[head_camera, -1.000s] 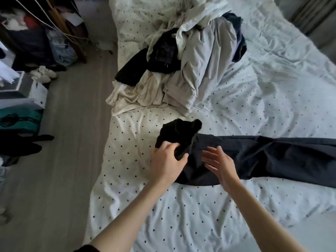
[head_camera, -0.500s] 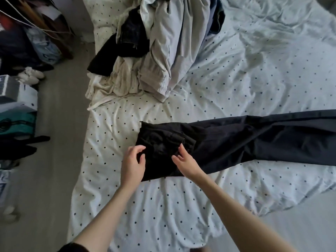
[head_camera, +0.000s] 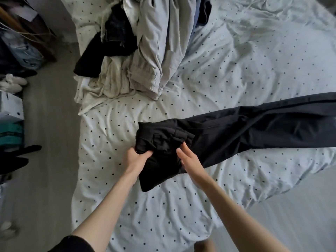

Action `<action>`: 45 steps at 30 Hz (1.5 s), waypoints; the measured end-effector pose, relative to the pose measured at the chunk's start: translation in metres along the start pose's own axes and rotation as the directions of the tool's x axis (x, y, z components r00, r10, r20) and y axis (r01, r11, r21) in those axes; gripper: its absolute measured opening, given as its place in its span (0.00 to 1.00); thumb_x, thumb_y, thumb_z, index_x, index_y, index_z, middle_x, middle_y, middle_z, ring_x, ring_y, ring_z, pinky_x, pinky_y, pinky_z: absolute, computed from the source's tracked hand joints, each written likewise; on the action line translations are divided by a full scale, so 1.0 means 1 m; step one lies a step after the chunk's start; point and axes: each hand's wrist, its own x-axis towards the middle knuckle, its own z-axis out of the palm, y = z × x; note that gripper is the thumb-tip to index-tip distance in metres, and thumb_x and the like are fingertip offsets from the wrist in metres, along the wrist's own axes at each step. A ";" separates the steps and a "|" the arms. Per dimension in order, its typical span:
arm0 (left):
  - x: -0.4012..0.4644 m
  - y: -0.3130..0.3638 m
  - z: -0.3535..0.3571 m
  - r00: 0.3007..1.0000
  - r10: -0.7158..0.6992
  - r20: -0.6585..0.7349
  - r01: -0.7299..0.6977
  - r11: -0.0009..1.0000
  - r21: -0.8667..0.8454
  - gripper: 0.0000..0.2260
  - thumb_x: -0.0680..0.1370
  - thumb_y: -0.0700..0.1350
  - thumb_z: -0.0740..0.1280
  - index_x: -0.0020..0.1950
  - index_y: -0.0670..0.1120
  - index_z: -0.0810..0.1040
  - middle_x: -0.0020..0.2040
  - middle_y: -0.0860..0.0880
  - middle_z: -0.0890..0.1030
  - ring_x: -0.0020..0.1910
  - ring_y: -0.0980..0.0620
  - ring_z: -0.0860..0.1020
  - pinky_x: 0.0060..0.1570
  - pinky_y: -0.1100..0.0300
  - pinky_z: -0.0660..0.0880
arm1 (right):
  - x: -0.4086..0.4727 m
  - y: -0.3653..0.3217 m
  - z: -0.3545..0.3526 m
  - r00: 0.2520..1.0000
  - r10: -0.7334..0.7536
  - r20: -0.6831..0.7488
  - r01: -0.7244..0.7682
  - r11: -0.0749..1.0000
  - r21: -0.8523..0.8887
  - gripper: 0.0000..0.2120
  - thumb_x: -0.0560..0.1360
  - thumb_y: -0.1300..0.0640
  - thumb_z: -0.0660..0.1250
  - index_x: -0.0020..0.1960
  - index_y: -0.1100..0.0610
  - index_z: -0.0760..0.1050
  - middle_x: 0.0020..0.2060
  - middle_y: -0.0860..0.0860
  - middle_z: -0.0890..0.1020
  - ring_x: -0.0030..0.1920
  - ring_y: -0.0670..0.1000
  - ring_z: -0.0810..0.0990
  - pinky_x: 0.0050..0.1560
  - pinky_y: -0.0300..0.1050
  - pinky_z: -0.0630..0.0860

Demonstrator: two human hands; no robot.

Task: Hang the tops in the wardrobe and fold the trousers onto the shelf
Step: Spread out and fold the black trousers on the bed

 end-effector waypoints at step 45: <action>-0.109 0.103 0.285 0.810 0.193 0.554 -0.304 0.946 0.114 0.21 0.78 0.50 0.65 0.70 0.50 0.67 0.56 0.55 0.78 0.54 0.59 0.76 0.49 0.69 0.70 | -0.034 -0.044 -0.329 0.973 -0.007 -0.230 0.009 1.000 0.009 0.12 0.80 0.49 0.58 0.55 0.46 0.79 0.53 0.43 0.82 0.56 0.45 0.78 0.47 0.37 0.73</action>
